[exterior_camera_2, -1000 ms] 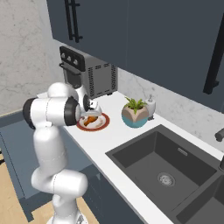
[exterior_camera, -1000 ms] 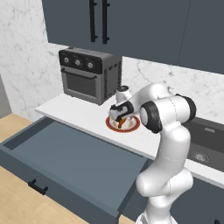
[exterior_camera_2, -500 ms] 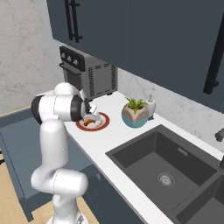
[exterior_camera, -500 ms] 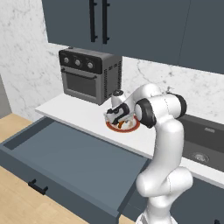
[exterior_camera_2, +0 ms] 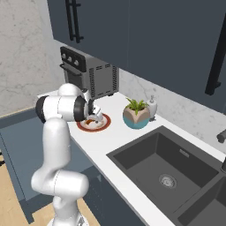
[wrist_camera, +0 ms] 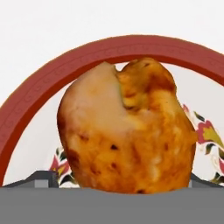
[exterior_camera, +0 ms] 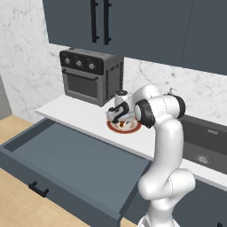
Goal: Pick up the knife from the drawer and place it on the cutting board. Then place the meat from the plate to the cutting board.
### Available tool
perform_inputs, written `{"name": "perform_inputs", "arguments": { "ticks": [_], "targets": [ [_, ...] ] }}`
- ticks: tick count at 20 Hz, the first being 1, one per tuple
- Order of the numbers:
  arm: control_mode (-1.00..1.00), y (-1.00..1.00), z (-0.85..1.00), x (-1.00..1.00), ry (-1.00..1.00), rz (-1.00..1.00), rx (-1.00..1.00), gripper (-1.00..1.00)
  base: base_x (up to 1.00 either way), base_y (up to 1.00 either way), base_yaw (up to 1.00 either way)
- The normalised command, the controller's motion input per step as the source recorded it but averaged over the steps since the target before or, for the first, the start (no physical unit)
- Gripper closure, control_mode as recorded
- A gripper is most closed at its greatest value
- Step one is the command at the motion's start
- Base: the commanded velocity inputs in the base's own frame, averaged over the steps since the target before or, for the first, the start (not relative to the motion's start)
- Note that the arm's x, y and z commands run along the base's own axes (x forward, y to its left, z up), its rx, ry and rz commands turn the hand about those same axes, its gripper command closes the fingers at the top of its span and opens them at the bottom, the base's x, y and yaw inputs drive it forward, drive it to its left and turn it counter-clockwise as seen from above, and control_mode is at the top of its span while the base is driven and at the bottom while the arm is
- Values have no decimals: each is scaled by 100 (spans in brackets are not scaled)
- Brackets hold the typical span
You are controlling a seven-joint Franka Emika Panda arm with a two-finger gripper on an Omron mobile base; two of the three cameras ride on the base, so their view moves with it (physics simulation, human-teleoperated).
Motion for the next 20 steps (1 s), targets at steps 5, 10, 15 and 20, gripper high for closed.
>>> {"name": "perform_inputs", "arguments": {
  "ticks": [5,10,15,20],
  "targets": [
    [-100,-9,-45,0,1,-3,1,100,0,0,0],
    [-100,0,-14,-4,-2,-2,3,100,0,0,0],
    [-100,0,49,-69,-13,-1,4,100,0,0,0],
    [-100,0,96,-100,-14,0,1,100,0,0,0]
  ]
}}
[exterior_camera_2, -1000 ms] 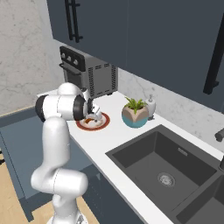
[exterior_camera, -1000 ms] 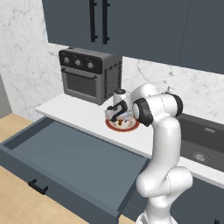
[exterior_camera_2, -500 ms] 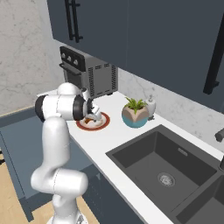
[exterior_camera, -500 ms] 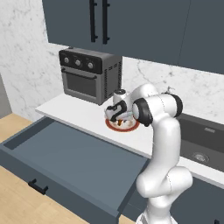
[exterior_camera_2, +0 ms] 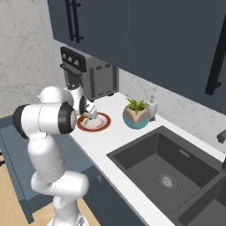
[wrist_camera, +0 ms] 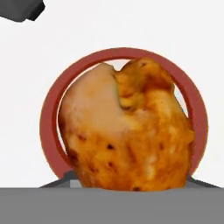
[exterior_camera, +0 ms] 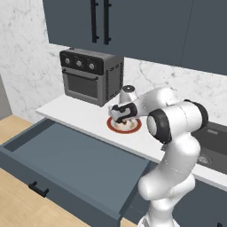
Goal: Pick up the knife from the drawer and place it on the cutting board. Then place the meat from the plate to the cutting board.
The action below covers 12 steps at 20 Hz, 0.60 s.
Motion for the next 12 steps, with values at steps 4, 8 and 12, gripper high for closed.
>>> {"name": "perform_inputs", "arguments": {
  "ticks": [4,8,12],
  "targets": [
    [-100,0,93,-100,-9,0,0,100,0,0,0],
    [-100,0,59,-100,0,0,0,100,0,0,0],
    [-100,-4,90,-89,0,0,0,100,0,0,0]
  ]
}}
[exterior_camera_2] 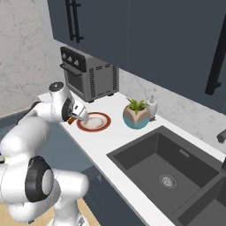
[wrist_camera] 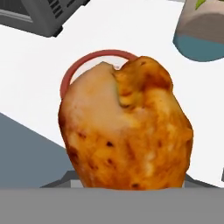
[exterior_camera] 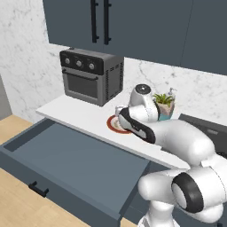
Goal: Pick up the knife from the drawer and place it on the cutting board. Then place the meat from the plate to the cutting board.
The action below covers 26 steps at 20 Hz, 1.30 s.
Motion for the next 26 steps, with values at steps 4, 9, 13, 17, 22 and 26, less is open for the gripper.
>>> {"name": "perform_inputs", "arguments": {
  "ticks": [4,9,13,17,22,26],
  "targets": [
    [-100,-5,94,-69,0,0,1,100,0,0,0],
    [-100,-3,40,-55,0,0,0,100,0,0,0],
    [-100,2,-21,-21,6,0,-5,100,0,0,0],
    [-100,1,-16,-45,-10,0,-2,100,0,0,0],
    [100,0,0,0,0,0,0,100,-100,-12,-10],
    [100,0,0,0,0,0,0,100,-96,-32,-38]
  ]
}}
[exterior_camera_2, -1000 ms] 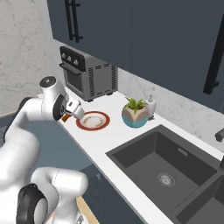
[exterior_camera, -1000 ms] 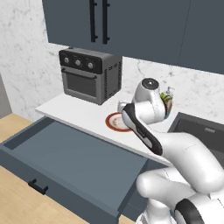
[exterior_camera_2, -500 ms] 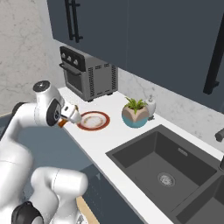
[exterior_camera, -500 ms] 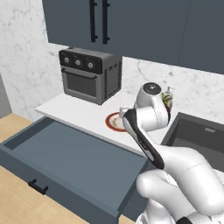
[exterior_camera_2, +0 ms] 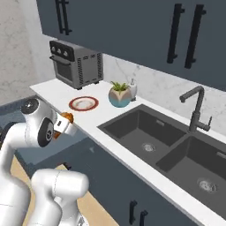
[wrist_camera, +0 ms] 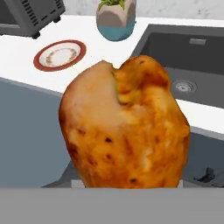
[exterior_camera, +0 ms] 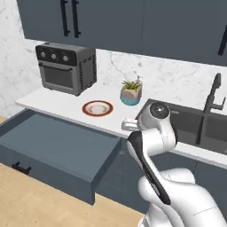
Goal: Pick up the knife from the drawer and place it on the cutting board. Then place the meat from the plate to the cutting board.
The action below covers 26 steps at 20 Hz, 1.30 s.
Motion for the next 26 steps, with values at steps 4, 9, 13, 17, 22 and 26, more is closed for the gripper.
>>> {"name": "perform_inputs", "arguments": {
  "ticks": [4,9,13,17,22,26],
  "targets": [
    [100,0,0,0,0,0,0,100,-56,-49,-61],
    [100,0,0,0,0,0,0,100,-20,-57,-72],
    [100,0,0,0,0,0,0,100,0,-69,-76],
    [100,0,0,0,0,0,0,100,2,-86,-69],
    [100,0,0,0,0,0,0,100,58,-89,-34],
    [100,0,0,0,0,0,0,100,72,-63,-1]
  ]
}}
